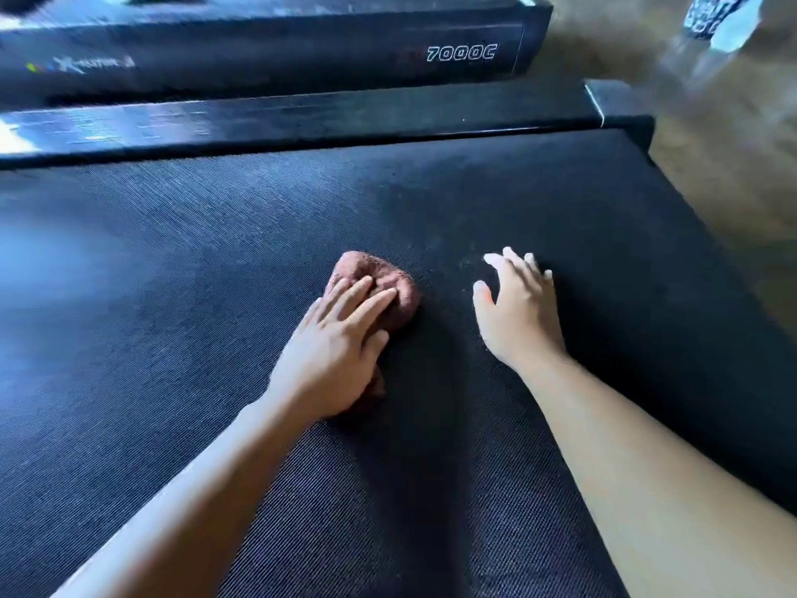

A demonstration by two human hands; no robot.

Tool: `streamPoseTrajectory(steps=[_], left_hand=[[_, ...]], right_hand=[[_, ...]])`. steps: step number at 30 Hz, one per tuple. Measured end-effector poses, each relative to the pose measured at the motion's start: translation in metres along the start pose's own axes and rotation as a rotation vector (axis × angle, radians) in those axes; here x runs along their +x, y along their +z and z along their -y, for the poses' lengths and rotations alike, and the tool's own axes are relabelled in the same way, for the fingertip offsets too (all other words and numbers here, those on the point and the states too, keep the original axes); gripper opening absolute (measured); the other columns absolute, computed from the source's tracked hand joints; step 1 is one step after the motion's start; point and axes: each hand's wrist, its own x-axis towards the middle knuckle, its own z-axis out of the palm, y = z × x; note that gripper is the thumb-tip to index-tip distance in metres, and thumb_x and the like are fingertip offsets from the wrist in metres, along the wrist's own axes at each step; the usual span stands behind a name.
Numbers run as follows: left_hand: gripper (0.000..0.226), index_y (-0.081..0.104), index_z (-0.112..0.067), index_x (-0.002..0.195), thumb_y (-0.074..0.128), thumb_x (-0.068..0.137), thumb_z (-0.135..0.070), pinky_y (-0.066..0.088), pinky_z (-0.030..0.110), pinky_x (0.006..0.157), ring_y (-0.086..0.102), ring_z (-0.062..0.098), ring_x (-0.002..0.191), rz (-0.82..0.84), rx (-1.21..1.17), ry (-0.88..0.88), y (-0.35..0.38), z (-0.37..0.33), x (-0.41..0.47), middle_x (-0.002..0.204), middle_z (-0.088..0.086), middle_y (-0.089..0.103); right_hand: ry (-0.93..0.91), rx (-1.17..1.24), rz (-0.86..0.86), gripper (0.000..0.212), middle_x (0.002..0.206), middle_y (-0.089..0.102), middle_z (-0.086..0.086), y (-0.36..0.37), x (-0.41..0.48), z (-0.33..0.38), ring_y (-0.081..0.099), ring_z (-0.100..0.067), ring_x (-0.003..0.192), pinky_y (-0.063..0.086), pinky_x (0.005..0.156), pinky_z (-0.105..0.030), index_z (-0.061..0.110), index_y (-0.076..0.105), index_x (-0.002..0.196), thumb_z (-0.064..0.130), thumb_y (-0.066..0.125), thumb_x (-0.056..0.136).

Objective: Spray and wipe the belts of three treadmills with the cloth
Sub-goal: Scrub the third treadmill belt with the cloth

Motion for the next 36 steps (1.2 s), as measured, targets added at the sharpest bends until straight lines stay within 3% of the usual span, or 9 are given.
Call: streamPoseTrajectory(steps=[6, 10, 13, 16, 21, 25, 28, 33, 36], left_hand=[[0.053, 0.041, -0.024, 0.150, 0.052, 0.099, -0.032, 0.011, 0.037, 0.124, 0.019, 0.027, 0.152, -0.130, 0.018, -0.259, -0.007, 0.024, 0.034, 0.161, 0.007, 0.031], [0.055, 0.037, -0.025, 0.152, 0.049, 0.098, -0.032, 0.012, 0.042, 0.124, 0.020, 0.032, 0.150, -0.156, 0.031, -0.304, 0.008, -0.003, 0.103, 0.162, 0.008, 0.030], [0.056, 0.035, -0.026, 0.152, 0.046, 0.098, -0.034, 0.012, 0.041, 0.124, 0.022, 0.033, 0.148, -0.121, 0.044, -0.241, 0.022, -0.054, 0.149, 0.160, 0.008, 0.031], [0.061, 0.036, -0.030, 0.150, 0.034, 0.090, -0.043, 0.016, 0.043, 0.122, 0.022, 0.028, 0.149, -0.074, 0.064, -0.098, 0.044, -0.113, 0.170, 0.159, 0.005, 0.033], [0.056, 0.032, -0.036, 0.153, 0.040, 0.098, -0.038, 0.012, 0.041, 0.124, 0.013, 0.023, 0.153, 0.013, -0.001, 0.139, 0.070, -0.178, 0.112, 0.164, 0.000, 0.025], [0.058, 0.036, -0.037, 0.151, 0.034, 0.093, -0.047, 0.015, 0.038, 0.124, 0.018, 0.020, 0.153, 0.017, 0.010, 0.226, 0.059, -0.145, 0.048, 0.162, -0.002, 0.030], [0.063, 0.043, -0.032, 0.149, 0.031, 0.090, -0.051, 0.024, 0.046, 0.121, 0.025, 0.024, 0.151, -0.014, 0.000, 0.156, 0.040, -0.094, 0.033, 0.159, 0.002, 0.036], [0.060, 0.048, -0.017, 0.146, 0.043, 0.091, -0.041, 0.017, 0.039, 0.123, 0.029, 0.025, 0.148, -0.126, 0.001, -0.034, 0.014, -0.023, 0.080, 0.153, 0.011, 0.043], [0.053, 0.043, -0.021, 0.149, 0.052, 0.097, -0.030, 0.016, 0.039, 0.123, 0.025, 0.027, 0.149, -0.152, -0.002, -0.143, 0.011, -0.010, 0.139, 0.157, 0.006, 0.037]], right_hand=[[-0.056, -0.161, -0.017, 0.048, 0.160, 0.030, -0.007, -0.040, -0.006, -0.058, 0.017, -0.029, 0.149, 0.007, 0.121, -0.044, 0.018, 0.044, 0.145, 0.034, 0.047, 0.100], [0.058, -0.307, -0.019, 0.052, 0.162, 0.024, -0.004, -0.065, -0.007, -0.106, 0.013, -0.029, 0.149, 0.006, 0.121, -0.050, 0.025, 0.037, 0.149, 0.045, 0.038, 0.100], [0.140, -0.311, -0.002, 0.056, 0.165, 0.015, 0.000, -0.064, -0.010, -0.121, 0.007, -0.028, 0.151, 0.003, 0.121, -0.052, 0.034, 0.027, 0.152, 0.053, 0.028, 0.100], [0.149, -0.287, -0.036, 0.052, 0.165, 0.012, 0.004, -0.058, -0.009, -0.122, 0.006, -0.027, 0.151, 0.002, 0.121, -0.051, 0.037, 0.025, 0.152, 0.049, 0.025, 0.102], [0.147, -0.289, -0.079, 0.051, 0.165, 0.015, 0.004, -0.055, -0.007, -0.126, 0.008, -0.026, 0.151, 0.003, 0.121, -0.052, 0.036, 0.028, 0.152, 0.044, 0.031, 0.102], [0.154, -0.273, -0.075, 0.050, 0.165, 0.014, 0.005, -0.055, -0.006, -0.126, 0.007, -0.025, 0.151, 0.002, 0.121, -0.051, 0.038, 0.027, 0.152, 0.046, 0.028, 0.102], [0.150, -0.281, -0.083, 0.051, 0.164, 0.014, 0.005, -0.055, -0.007, -0.126, 0.008, -0.026, 0.151, 0.003, 0.121, -0.052, 0.038, 0.026, 0.151, 0.047, 0.026, 0.102], [0.155, -0.286, -0.076, 0.051, 0.165, 0.014, 0.005, -0.054, -0.008, -0.125, 0.007, -0.026, 0.152, 0.003, 0.121, -0.053, 0.037, 0.026, 0.152, 0.047, 0.025, 0.101], [0.158, -0.299, -0.077, 0.052, 0.165, 0.013, 0.004, -0.054, -0.007, -0.124, 0.006, -0.026, 0.152, 0.003, 0.121, -0.053, 0.037, 0.025, 0.152, 0.047, 0.024, 0.101]])
